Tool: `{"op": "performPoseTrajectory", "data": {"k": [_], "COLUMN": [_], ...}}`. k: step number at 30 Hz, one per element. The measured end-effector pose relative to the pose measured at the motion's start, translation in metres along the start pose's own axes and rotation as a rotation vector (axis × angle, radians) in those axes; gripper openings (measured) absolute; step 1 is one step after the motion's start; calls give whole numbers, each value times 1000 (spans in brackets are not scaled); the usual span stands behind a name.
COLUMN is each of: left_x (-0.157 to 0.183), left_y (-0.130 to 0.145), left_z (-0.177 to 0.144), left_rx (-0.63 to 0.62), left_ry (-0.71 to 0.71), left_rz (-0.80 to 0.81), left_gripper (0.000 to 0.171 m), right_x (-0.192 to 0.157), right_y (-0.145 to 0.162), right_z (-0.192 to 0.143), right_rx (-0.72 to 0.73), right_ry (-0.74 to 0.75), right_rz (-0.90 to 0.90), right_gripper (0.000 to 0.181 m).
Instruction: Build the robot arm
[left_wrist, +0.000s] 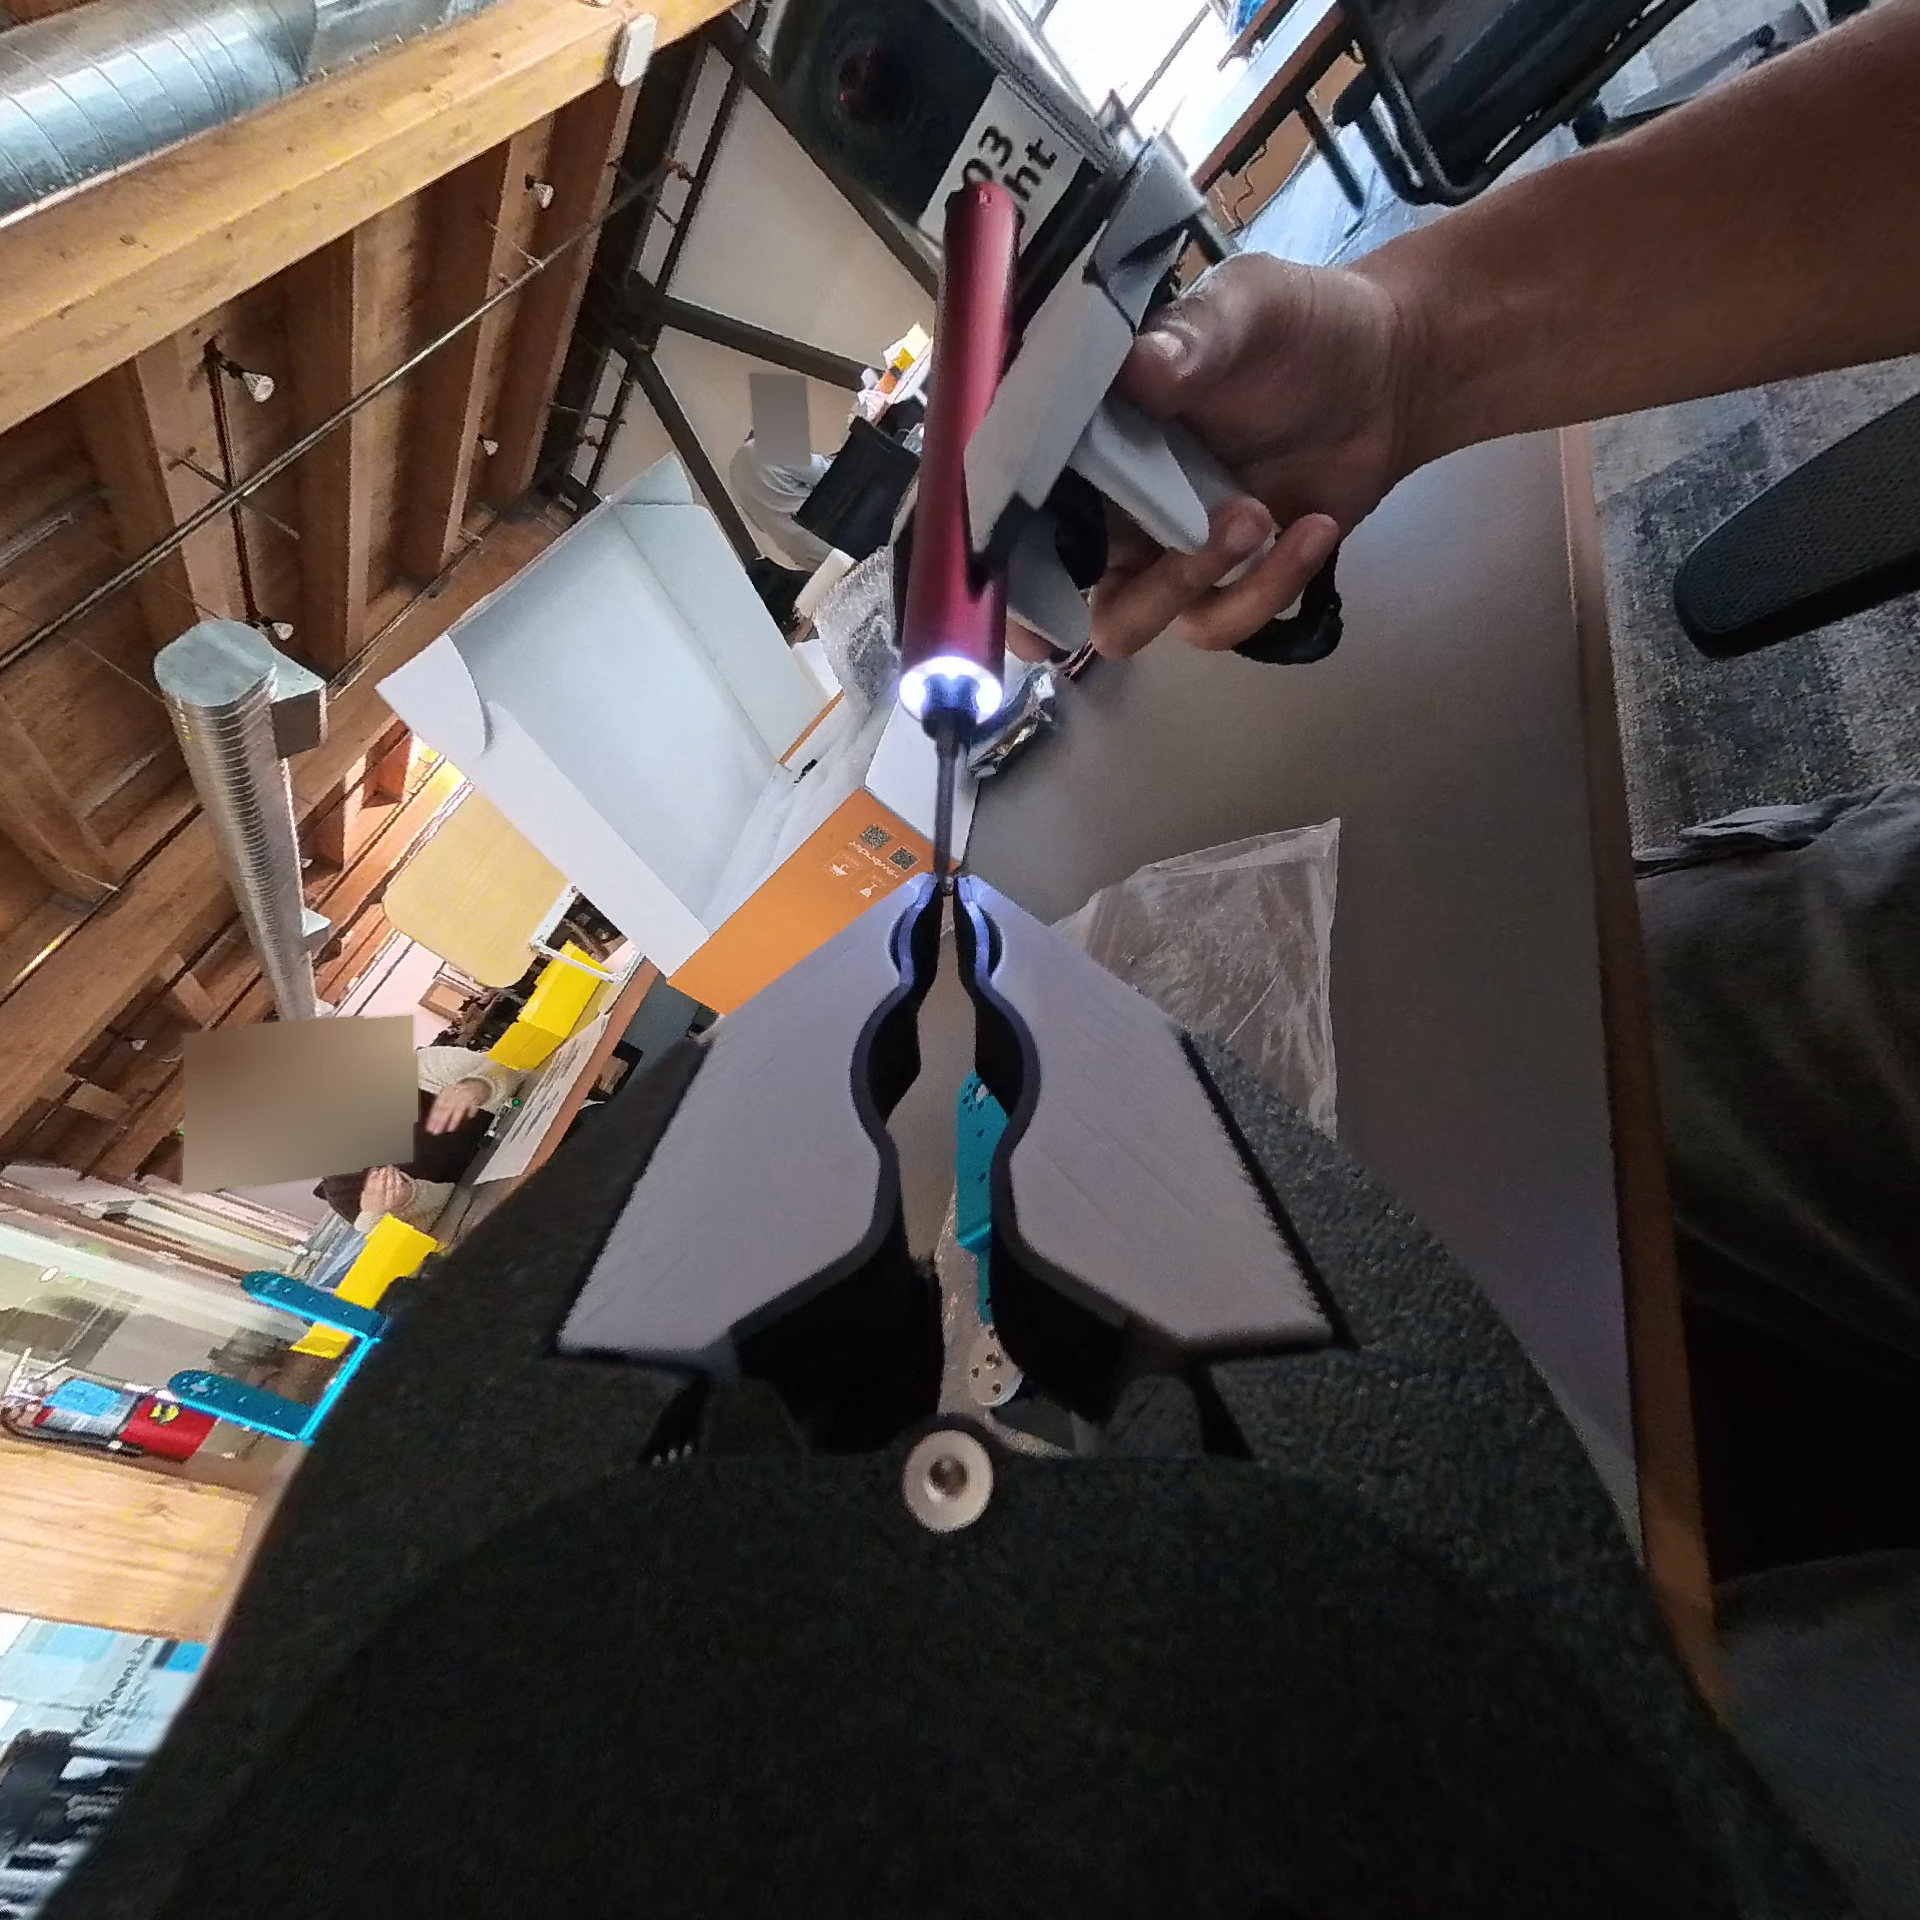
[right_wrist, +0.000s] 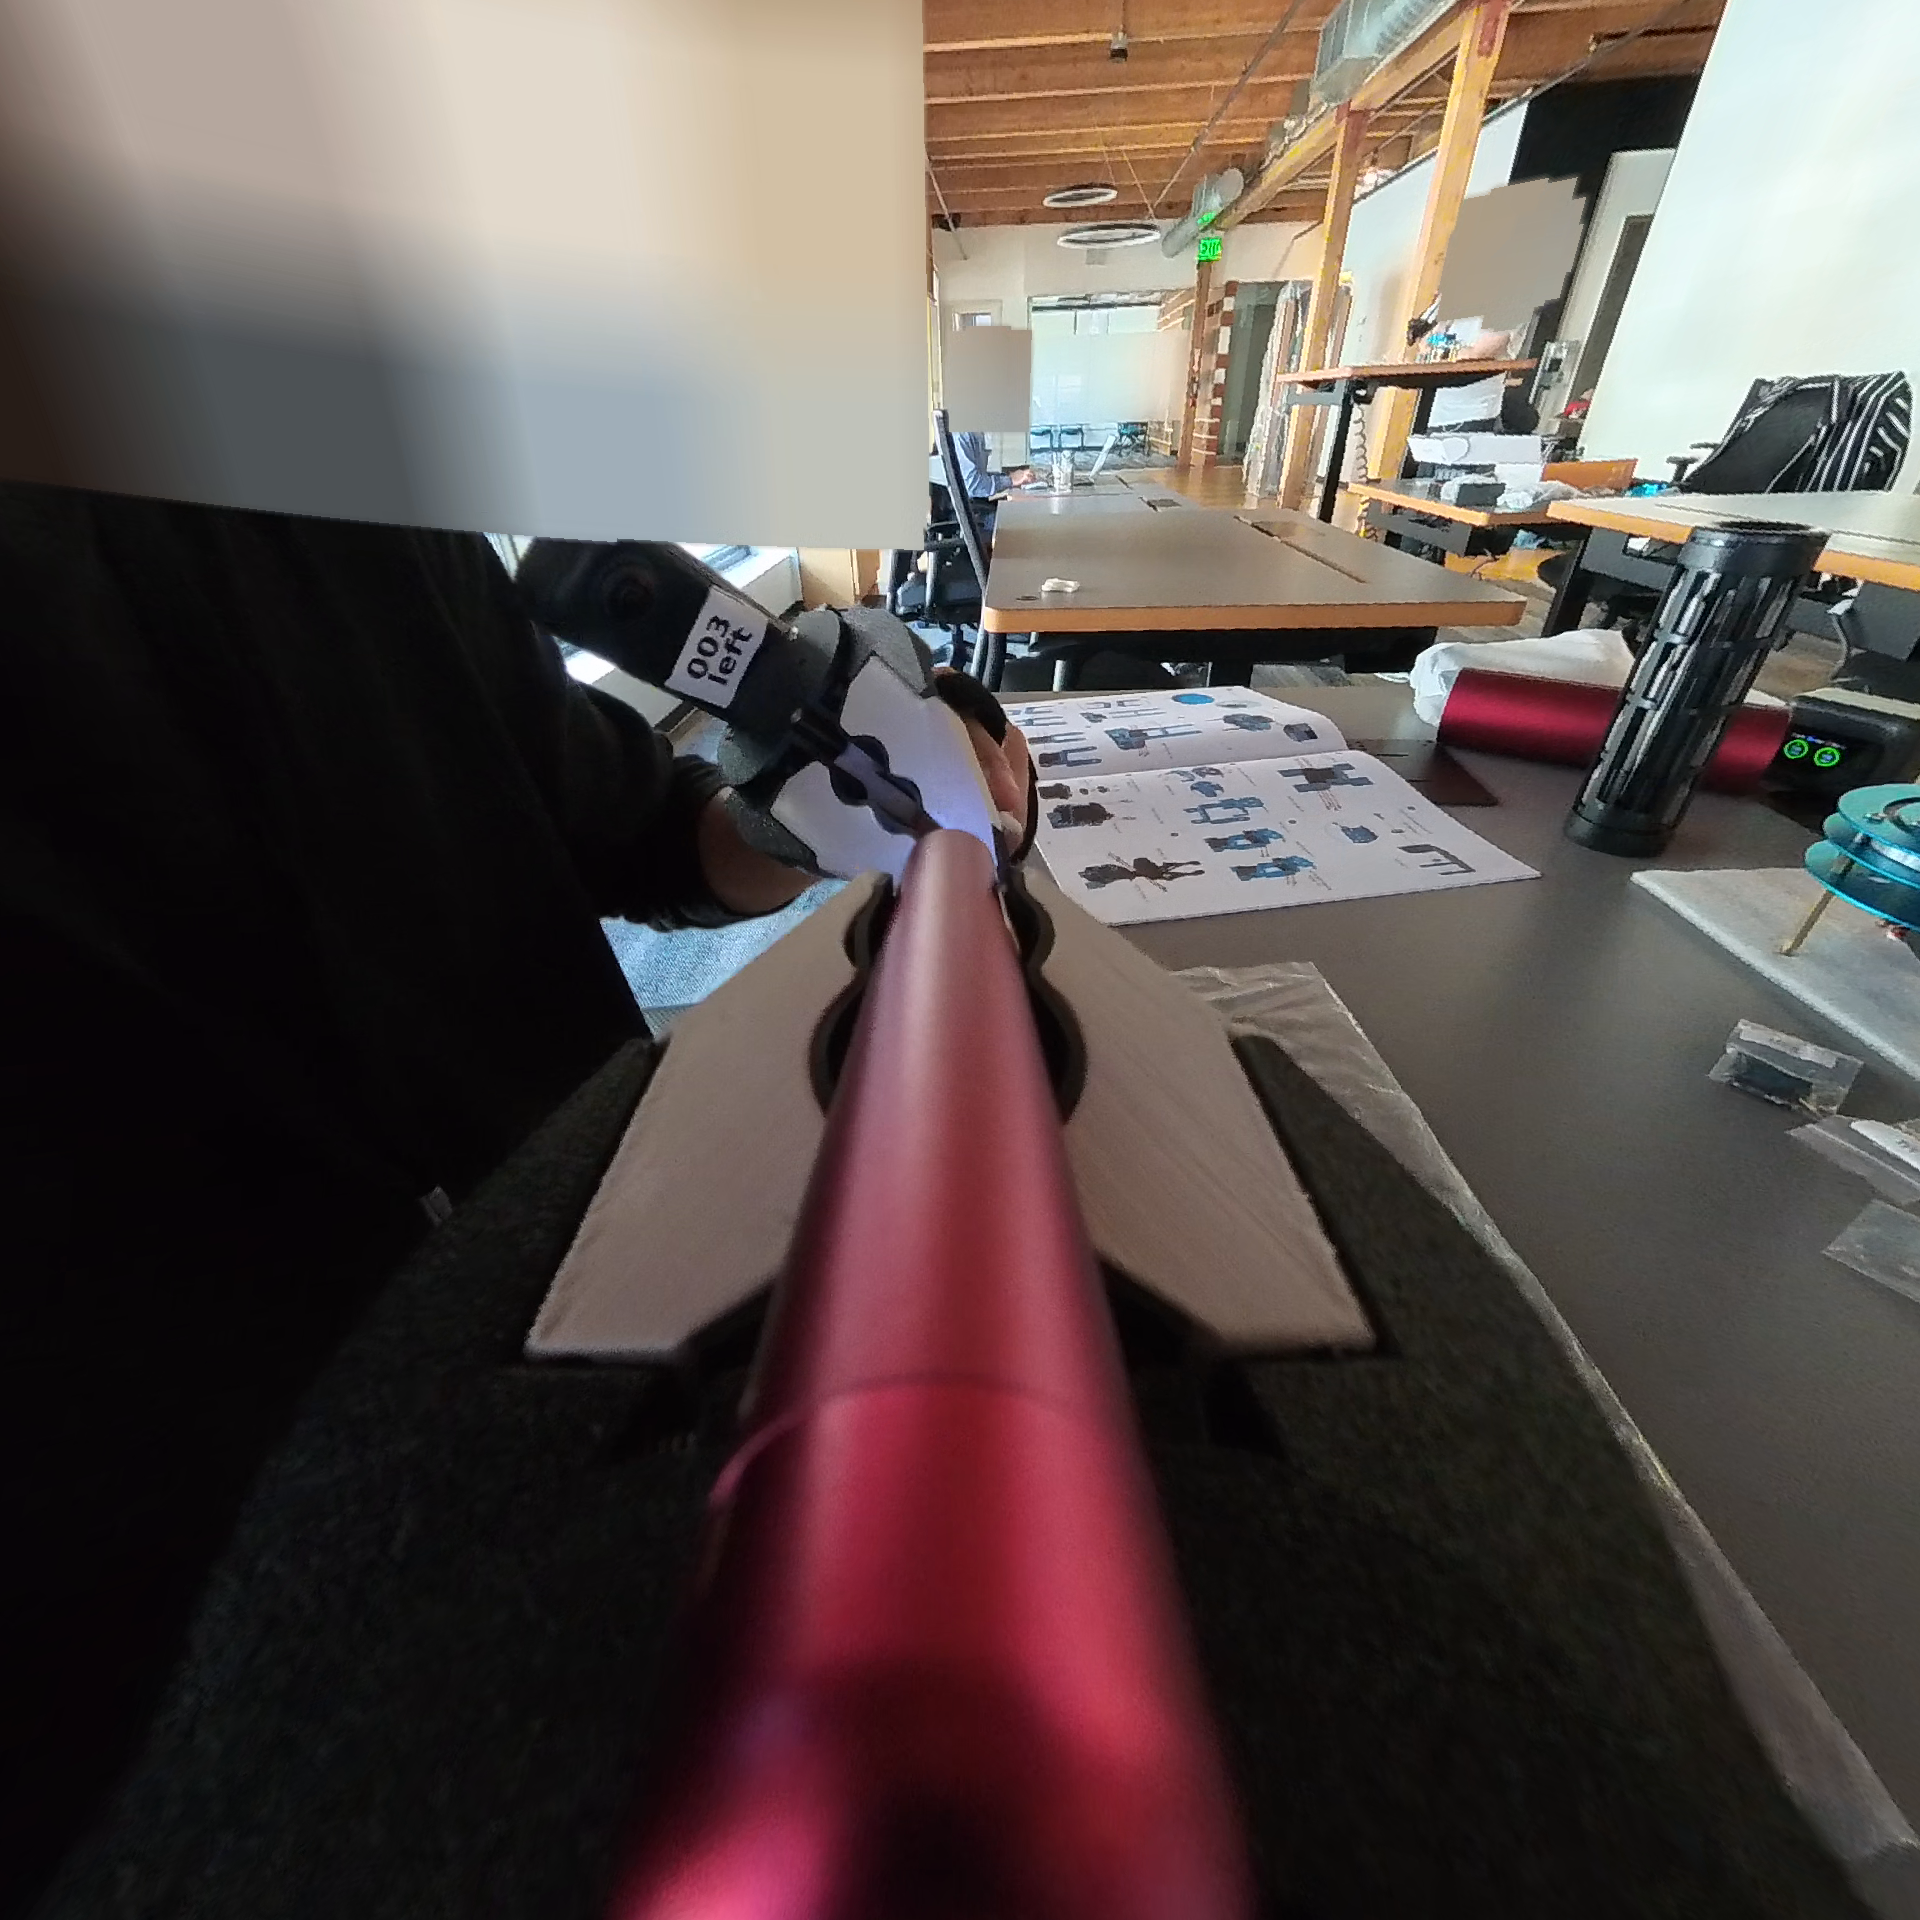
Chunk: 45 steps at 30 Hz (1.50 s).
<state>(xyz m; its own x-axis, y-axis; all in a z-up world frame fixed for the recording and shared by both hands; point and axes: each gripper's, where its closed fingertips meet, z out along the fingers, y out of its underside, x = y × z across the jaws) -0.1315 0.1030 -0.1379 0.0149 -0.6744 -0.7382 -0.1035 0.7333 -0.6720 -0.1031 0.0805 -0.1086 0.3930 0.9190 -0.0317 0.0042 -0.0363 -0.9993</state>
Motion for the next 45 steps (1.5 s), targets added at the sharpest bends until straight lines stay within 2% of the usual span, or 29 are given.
{"op": "performPoseTrajectory", "data": {"k": [45], "left_x": [10], "left_y": [16], "left_z": [3], "left_rx": [-101], "left_ry": [30], "left_rz": [72], "left_gripper": [1], "right_x": [1], "right_y": [14], "right_z": [1], "right_rx": [-97], "right_ry": [63], "right_rz": [-45], "right_gripper": [22]}}
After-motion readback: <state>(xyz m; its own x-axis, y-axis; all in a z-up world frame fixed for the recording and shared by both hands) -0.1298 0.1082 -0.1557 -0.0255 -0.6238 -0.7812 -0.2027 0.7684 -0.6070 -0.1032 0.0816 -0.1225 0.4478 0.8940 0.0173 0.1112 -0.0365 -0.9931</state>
